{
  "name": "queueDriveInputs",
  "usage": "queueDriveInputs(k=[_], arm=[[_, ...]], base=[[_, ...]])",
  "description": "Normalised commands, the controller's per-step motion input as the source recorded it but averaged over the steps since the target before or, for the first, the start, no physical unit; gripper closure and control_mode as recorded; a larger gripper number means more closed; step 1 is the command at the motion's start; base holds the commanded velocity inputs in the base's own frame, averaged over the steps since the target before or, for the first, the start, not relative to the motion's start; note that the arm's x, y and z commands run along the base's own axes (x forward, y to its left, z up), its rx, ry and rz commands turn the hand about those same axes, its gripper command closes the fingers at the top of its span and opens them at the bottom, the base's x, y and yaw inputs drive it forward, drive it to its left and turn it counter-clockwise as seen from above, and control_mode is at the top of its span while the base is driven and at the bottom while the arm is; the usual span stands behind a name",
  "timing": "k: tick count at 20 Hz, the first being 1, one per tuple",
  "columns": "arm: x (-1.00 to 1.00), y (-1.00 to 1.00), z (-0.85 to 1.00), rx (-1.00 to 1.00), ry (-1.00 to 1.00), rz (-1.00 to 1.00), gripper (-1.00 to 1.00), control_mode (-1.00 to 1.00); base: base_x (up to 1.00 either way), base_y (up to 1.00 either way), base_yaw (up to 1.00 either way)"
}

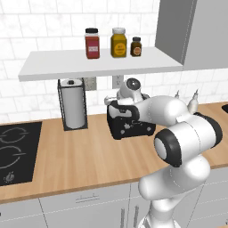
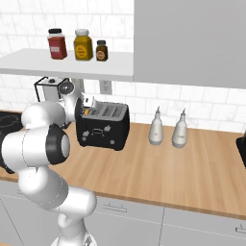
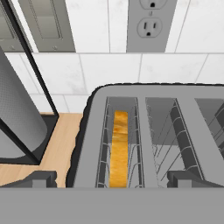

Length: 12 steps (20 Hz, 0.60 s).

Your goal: Start the toaster. Once the lever pops up, take the bread to the plate on the dining counter.

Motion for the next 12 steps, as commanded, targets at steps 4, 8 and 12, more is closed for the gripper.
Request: queueDriveInputs(k=[4,8,12], arm=[[0.00,0.00,0.00,0.00,0.00,0.00,-1.00,-1.00],[0.00,0.00,0.00,0.00,0.00,0.00,-1.00,-1.00],[0.00,0.00,0.00,0.00,0.00,0.00,-1.00,-1.00]], base=[[0.00,0.00,0.00],[0.00,0.00,0.00],[0.00,0.00,0.00]])
